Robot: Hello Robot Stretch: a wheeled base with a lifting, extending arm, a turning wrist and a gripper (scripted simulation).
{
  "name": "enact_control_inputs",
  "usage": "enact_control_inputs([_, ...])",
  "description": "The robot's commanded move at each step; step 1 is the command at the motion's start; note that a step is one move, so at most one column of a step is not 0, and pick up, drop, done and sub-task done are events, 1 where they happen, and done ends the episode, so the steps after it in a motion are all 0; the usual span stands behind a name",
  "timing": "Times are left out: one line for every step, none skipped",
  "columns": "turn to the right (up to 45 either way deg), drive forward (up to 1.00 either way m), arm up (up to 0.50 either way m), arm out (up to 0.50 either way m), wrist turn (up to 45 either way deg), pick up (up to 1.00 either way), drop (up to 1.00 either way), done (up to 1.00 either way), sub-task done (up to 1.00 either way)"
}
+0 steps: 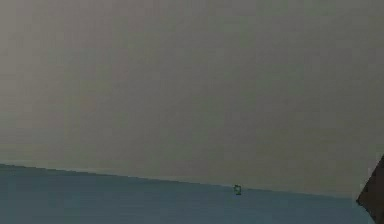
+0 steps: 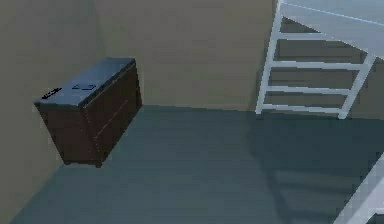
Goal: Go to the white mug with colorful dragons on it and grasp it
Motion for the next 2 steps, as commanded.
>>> enact_control_inputs([0.0, 0.30, 0.00, 0.00, 0.0, 0.00, 0.00, 0.00, 0.00])
enact_control_inputs([-33.0, 0.00, 0.00, 0.00, 0.0, 0.00, 0.00, 0.00, 0.00])
